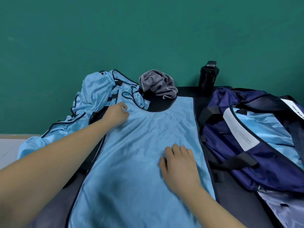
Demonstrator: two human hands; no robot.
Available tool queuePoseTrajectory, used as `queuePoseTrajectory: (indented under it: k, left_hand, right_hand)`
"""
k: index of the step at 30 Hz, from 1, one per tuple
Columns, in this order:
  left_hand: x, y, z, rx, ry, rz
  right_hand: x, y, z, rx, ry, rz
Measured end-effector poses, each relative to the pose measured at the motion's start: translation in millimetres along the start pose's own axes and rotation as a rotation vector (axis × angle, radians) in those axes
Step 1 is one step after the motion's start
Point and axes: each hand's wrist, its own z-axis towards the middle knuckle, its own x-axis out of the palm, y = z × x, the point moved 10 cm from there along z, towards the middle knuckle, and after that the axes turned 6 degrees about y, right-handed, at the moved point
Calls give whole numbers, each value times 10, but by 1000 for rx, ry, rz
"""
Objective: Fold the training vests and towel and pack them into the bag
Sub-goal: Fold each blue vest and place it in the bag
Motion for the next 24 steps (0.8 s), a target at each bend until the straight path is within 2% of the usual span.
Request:
queuePoseTrajectory:
  k: [3, 8, 12, 16, 19, 23, 24]
  left_hand:
    - [-61, 25, 349, -102, -81, -111]
    - [-205, 16, 721, -232, -191, -120]
    - [-176, -158, 913, -125, -122, -580]
    - [-446, -252, 923, 7, -206, -755]
    - [-548, -68, 1040, 34, -241, -547]
    - [-603, -78, 1194, 115, -205, -66]
    - [-602, -91, 1236, 121, -189, 16]
  right_hand:
    - [-11, 4, -16, 15, 12, 8]
    - [-31, 15, -7, 14, 26, 24]
    - [-43, 4, -5, 22, 47, 37]
    - [-69, 9, -1, 16, 73, 48]
    - [-50, 11, 52, -13, 144, 70]
    - [-10, -122, 449, 19, 471, 190]
    - [-40, -167, 641, 35, 489, 203]
